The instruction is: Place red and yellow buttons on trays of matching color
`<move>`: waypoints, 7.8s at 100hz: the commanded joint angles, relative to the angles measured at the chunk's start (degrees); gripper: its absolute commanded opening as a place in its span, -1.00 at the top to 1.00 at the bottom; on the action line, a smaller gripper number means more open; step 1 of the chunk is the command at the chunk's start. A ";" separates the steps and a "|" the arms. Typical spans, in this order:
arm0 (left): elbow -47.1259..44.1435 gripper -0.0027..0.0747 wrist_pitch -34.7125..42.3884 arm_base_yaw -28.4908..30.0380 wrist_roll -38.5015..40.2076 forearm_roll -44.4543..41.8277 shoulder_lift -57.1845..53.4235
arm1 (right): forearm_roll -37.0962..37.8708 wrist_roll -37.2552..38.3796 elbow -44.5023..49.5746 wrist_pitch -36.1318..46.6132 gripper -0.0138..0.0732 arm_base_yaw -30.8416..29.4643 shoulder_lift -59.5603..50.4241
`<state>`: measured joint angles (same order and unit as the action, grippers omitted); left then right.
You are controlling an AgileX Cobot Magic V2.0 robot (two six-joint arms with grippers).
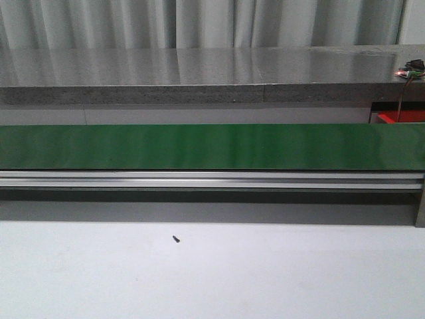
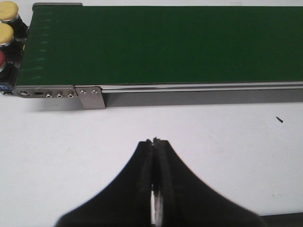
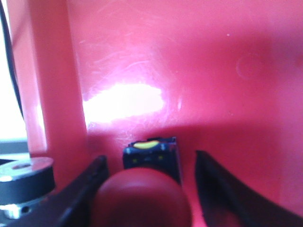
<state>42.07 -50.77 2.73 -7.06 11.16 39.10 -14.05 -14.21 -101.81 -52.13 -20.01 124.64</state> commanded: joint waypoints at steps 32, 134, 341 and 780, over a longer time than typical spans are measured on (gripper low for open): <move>1.42 0.98 5.43 -0.42 0.11 0.74 0.00 | -0.83 -0.12 -1.30 -1.64 -0.49 -0.23 -8.33; 1.42 0.98 5.82 -0.42 0.11 0.74 0.00 | -0.60 5.66 34.61 15.83 0.84 13.04 -45.58; 12.82 0.98 8.16 20.73 6.21 -1.73 22.28 | 2.37 10.44 72.25 33.19 0.84 23.29 -90.61; 42.93 0.20 2.28 10.53 2.98 -2.13 63.33 | 2.31 10.44 72.25 33.58 0.84 23.29 -90.61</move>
<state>83.62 -49.18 13.46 -4.39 8.31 104.85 -12.01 -3.56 -28.01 -22.75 3.19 34.04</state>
